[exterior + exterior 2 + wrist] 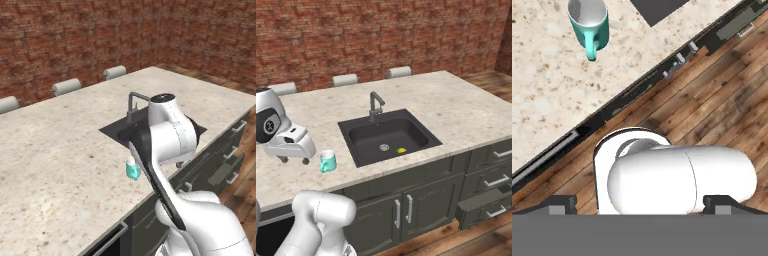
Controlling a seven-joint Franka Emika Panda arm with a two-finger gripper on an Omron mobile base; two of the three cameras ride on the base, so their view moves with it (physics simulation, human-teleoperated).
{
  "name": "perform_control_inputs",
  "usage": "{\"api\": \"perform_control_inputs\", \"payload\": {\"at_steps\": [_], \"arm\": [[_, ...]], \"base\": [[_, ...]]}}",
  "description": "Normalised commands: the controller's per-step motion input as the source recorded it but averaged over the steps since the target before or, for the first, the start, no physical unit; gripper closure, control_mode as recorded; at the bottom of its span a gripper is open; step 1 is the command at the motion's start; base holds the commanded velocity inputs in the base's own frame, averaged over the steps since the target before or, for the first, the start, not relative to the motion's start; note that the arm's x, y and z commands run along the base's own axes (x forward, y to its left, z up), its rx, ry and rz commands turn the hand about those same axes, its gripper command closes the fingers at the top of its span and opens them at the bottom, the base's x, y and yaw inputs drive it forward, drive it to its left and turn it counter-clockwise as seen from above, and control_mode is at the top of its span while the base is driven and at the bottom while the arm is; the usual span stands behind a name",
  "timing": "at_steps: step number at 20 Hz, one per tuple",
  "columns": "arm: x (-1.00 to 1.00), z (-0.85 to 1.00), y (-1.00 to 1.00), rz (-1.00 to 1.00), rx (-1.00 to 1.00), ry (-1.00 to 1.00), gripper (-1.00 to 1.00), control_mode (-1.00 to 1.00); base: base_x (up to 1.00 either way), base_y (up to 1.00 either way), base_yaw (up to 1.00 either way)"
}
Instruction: Clear the mugs and bowl far away from the sink.
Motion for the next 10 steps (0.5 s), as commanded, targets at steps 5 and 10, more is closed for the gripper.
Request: {"api": "perform_control_inputs", "payload": {"at_steps": [5, 10], "arm": [[0.32, -0.23, 0.06, 0.23, -0.06, 0.08, -1.00, -1.00], [0.46, -0.41, 0.04, 0.07, 0.00, 0.07, -1.00, -1.00]], "base": [[0.00, 0.00, 0.00], [0.00, 0.00, 0.00]]}}
